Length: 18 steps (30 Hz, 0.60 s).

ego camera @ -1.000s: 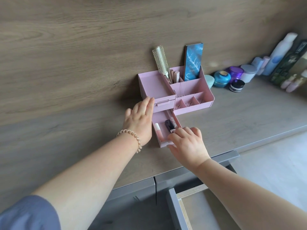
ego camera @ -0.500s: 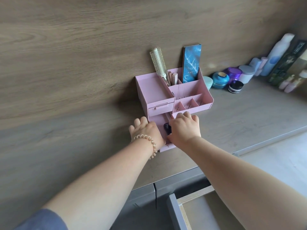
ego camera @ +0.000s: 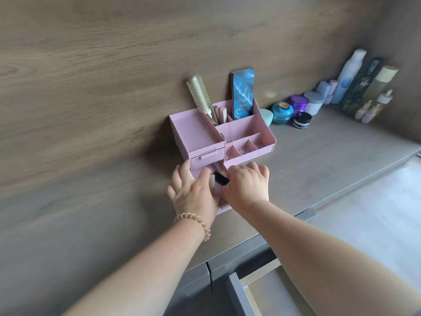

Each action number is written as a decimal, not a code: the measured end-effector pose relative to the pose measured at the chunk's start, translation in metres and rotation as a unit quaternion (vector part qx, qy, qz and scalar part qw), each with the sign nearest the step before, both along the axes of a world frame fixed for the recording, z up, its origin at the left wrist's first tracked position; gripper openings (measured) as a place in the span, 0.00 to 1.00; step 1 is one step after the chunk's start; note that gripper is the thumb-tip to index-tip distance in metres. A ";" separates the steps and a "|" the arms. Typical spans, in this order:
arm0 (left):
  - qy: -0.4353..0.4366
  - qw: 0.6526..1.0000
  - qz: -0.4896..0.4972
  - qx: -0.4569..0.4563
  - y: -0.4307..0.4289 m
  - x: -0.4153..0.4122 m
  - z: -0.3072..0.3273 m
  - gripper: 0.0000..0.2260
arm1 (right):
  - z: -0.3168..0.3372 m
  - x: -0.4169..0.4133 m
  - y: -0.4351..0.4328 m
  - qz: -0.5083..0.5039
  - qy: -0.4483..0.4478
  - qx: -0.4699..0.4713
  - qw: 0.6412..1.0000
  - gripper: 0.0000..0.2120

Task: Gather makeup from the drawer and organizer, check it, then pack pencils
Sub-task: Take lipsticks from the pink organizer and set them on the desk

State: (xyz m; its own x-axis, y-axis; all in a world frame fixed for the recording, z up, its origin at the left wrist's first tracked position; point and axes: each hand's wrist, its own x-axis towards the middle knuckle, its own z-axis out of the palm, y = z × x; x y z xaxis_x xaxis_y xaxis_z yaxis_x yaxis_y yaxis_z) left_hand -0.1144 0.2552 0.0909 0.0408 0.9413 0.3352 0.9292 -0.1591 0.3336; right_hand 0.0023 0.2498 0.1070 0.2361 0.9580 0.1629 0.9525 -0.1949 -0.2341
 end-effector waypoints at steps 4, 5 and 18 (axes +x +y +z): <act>-0.007 0.998 -0.050 0.044 -0.002 0.000 0.001 0.07 | -0.001 0.003 -0.013 -0.047 0.053 0.036 0.997 0.04; -0.011 0.997 -0.066 0.035 -0.002 0.000 0.001 0.08 | -0.002 0.003 -0.016 -0.059 0.066 0.046 0.995 0.04; -0.322 0.914 -0.226 -0.101 -0.052 0.057 0.059 0.14 | 0.034 0.044 -0.111 -0.142 0.222 0.162 0.951 0.13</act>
